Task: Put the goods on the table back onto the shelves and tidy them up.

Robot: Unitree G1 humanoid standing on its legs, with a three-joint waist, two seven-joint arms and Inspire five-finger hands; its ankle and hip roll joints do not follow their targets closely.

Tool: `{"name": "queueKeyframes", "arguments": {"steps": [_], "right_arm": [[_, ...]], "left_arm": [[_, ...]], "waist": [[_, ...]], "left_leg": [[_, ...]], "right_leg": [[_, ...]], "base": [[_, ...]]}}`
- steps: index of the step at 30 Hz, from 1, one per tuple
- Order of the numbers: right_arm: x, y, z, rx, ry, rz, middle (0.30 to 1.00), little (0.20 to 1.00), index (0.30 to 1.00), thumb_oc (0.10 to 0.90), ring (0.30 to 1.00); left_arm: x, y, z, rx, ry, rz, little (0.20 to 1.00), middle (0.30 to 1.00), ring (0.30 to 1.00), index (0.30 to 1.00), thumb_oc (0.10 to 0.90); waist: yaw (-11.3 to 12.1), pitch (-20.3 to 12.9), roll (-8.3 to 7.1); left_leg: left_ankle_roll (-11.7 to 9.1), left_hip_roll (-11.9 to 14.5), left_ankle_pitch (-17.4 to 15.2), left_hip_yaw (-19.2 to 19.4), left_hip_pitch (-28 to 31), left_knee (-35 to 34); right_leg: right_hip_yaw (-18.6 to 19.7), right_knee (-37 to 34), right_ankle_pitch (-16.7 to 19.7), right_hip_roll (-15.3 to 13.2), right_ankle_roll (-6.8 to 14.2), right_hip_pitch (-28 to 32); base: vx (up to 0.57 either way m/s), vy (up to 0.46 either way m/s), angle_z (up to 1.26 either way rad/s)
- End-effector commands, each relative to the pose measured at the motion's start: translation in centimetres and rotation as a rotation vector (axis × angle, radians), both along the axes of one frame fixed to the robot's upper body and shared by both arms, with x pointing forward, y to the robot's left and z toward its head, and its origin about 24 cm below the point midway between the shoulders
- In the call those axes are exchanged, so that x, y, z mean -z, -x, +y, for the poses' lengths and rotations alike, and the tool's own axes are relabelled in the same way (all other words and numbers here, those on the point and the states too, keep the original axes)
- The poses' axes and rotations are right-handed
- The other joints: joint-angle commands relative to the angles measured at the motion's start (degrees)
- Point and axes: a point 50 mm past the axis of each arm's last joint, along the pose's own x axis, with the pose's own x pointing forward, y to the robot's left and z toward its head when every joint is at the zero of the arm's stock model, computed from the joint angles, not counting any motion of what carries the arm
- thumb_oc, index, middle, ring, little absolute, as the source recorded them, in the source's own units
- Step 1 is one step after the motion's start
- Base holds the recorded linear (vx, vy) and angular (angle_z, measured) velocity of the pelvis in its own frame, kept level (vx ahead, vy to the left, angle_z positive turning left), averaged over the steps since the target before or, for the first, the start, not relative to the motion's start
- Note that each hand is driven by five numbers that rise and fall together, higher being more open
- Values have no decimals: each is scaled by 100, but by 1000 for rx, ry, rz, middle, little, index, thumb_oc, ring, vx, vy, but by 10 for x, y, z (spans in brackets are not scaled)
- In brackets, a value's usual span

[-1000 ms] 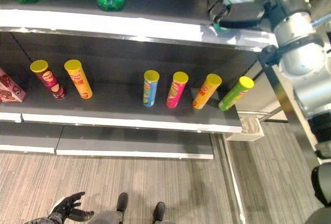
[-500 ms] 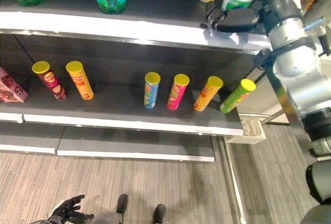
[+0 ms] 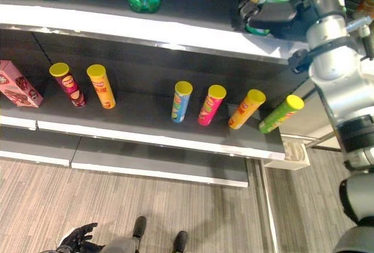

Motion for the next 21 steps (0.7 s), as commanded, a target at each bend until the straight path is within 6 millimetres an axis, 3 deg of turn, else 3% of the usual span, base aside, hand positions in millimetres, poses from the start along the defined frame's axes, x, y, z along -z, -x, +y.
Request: {"name": "queueKeyframes", "arguments": {"steps": [1, 11, 15, 17, 21], "right_arm": [[-58, 19, 1, 21, -27, -238, 300, 300, 300, 400, 300], [-52, 24, -9, 37, -25, -228, 300, 300, 300, 400, 300], [-48, 24, -5, 4, -16, -204, 300, 300, 300, 400, 300], [-51, 26, -3, -17, -55, -242, 900, 900, 900, 800, 900], [-53, 32, -3, -52, -102, -280, 900, 900, 900, 800, 900]], "left_arm": [[-7, -8, 13, 36, -60, -26, 900, 900, 900, 900, 800], [-7, -6, 14, 30, -62, -21, 900, 900, 900, 900, 800], [-8, -7, 14, 40, -58, -29, 900, 900, 900, 900, 800], [-7, -8, 12, 41, -56, -26, 900, 900, 900, 900, 800], [-8, -6, 13, 32, -51, -25, 900, 900, 900, 900, 800]], "waist": [[94, -351, -175], [26, -345, -155], [-19, -360, -157], [-24, -367, -142], [-11, -383, -134]], "left_leg": [[-255, -7, -565, 31, 191, 11], [-261, 0, -604, 77, 251, 11], [-275, 36, -628, 139, 304, 11], [-276, 38, -626, 141, 311, 11], [-280, 49, -633, 131, 325, 11]], "right_leg": [[-22, 40, -288, -9, 374, 228], [-56, 40, -278, -30, 393, 257], [-21, 40, -284, -27, 387, 280], [-26, 40, -285, -17, 383, 289], [-31, 40, -299, -10, 383, 303]], "base": [[0, 0, 0], [0, 0, 0], [-10, -10, -10], [-7, -14, -11], [0, 0, 0]]}}
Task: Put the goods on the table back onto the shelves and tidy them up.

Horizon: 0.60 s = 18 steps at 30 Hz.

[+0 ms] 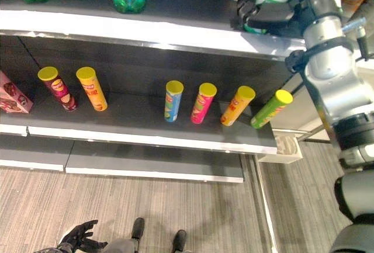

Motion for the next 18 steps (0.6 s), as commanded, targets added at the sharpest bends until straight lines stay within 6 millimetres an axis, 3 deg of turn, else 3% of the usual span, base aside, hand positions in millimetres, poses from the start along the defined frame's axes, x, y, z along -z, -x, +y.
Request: {"name": "queueKeyframes", "arguments": {"steps": [1, 14, 18], "right_arm": [[-51, 30, 4, -68, -56, -264, 900, 900, 900, 800, 900], [-60, 45, -3, -60, -141, -398, 900, 900, 900, 800, 900], [-48, 49, -7, -64, -205, -429, 900, 900, 900, 800, 900]], "left_arm": [[-6, -3, 14, 32, -52, -12, 900, 900, 900, 900, 800], [-7, -4, 14, 32, -52, -6, 900, 900, 900, 900, 800], [-5, -6, 11, 20, -51, -4, 900, 900, 900, 900, 800]], "waist": [[169, -385, -143], [186, -433, -156], [142, -440, -135]], "left_leg": [[-277, -6, -633, -7, 256, 12], [-345, 85, -553, -30, 228, 12], [-358, 99, -539, -38, 190, 12]], "right_leg": [[-111, 78, -301, -19, 384, 291], [-171, 78, -311, 38, 346, 275], [-246, 78, -305, 37, 343, 262]], "base": [[0, 0, 0], [-21, -14, 1], [-35, -17, 7]]}}
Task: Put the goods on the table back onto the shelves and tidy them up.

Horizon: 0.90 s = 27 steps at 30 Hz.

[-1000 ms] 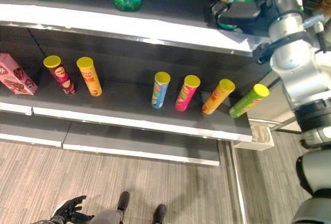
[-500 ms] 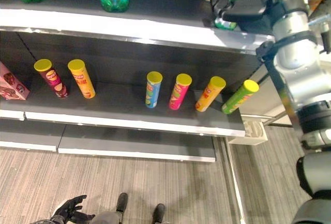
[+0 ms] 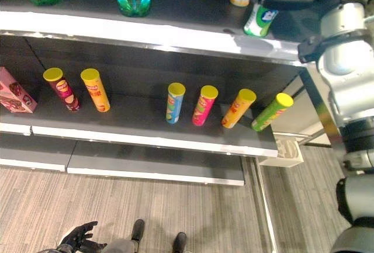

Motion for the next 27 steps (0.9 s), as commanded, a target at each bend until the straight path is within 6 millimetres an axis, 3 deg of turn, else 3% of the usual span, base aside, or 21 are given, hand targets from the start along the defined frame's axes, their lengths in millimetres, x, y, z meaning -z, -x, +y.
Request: {"name": "queueKeyframes", "arguments": {"steps": [1, 5, 6, 10, 27], "right_arm": [[-27, 24, 7, -50, -40, -229, 900, 900, 900, 800, 900], [5, 22, 11, -129, -113, -179, 900, 900, 900, 800, 900], [21, 21, 15, -167, -134, -137, 900, 900, 900, 800, 900], [40, 18, 29, -244, -123, -63, 900, 900, 900, 800, 900], [36, 16, 51, -249, -109, -126, 900, 900, 900, 800, 900]], "left_arm": [[-5, -8, 10, 26, -50, -20, 900, 900, 900, 900, 800], [-2, -6, 3, 27, -36, -12, 900, 900, 900, 900, 800], [-2, -5, 2, 33, -38, -7, 900, 900, 900, 900, 800], [-3, -9, -2, 43, -29, -26, 900, 900, 900, 900, 800], [-2, -13, -5, 47, -50, -26, 900, 900, 900, 900, 800]], "waist": [[104, -441, -152], [86, -433, -139], [74, -432, -137], [57, -426, -128], [55, -416, -123]], "left_leg": [[-335, 103, -551, 31, 117, 11], [-328, 110, -561, 54, 156, 11], [-325, 122, -572, 75, 183, 11], [-317, 129, -587, 109, 214, 11], [-301, 99, -624, 81, 246, 11]], "right_leg": [[-141, 78, -294, 44, 336, 151], [-155, 78, -301, 54, 325, 189], [-164, 78, -298, 48, 322, 204], [-158, 78, -299, 38, 313, 216], [-232, 78, -309, -5, 295, 265]], "base": [[-26, -5, 8], [-10, -2, 3], [0, 0, 0], [-1, 3, -1], [2, 5, 1]]}}
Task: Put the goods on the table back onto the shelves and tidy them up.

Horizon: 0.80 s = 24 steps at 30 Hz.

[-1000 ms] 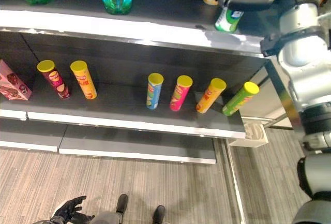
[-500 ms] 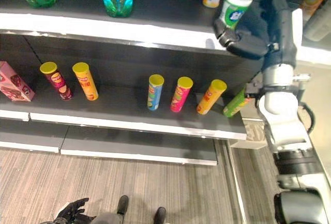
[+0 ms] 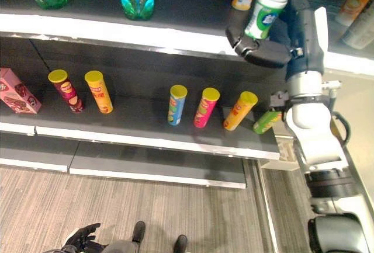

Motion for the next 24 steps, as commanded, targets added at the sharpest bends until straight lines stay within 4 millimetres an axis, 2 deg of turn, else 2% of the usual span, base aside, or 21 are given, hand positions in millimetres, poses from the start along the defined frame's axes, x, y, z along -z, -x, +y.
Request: {"name": "queueKeyframes", "arguments": {"steps": [1, 18, 22, 24], "right_arm": [[-58, 13, 22, -47, 25, -271, 900, 900, 900, 800, 900], [-64, 10, 26, 32, 74, -306, 900, 900, 900, 800, 900], [-74, 21, 20, 82, 47, -407, 900, 900, 900, 800, 900], [-82, 34, 19, 87, 15, -498, 900, 900, 900, 800, 900]], "left_arm": [[-5, -12, 6, 40, -45, -39, 900, 900, 900, 900, 800], [-4, -13, 2, 42, -55, -37, 900, 900, 900, 900, 800], [-3, -13, 1, 43, -62, -37, 900, 900, 900, 900, 800], [-3, -13, 1, 48, -62, -37, 900, 900, 900, 900, 800]], "waist": [[86, -406, -137], [66, -396, -95], [56, -404, -57], [66, -427, -43]], "left_leg": [[-295, 111, -631, 155, 208, 14], [-282, 94, -648, 176, 253, 14], [-268, 92, -684, 168, 283, 14], [-267, 96, -701, 168, 307, 14]], "right_leg": [[-175, 76, -299, -21, 292, 184], [-193, 76, -300, -45, 290, 222], [-179, 76, -321, -36, 287, 236], [-180, 76, -348, -28, 290, 262]], "base": [[0, 0, 0], [0, 0, 0], [0, 0, 0], [34, -15, 0]]}}
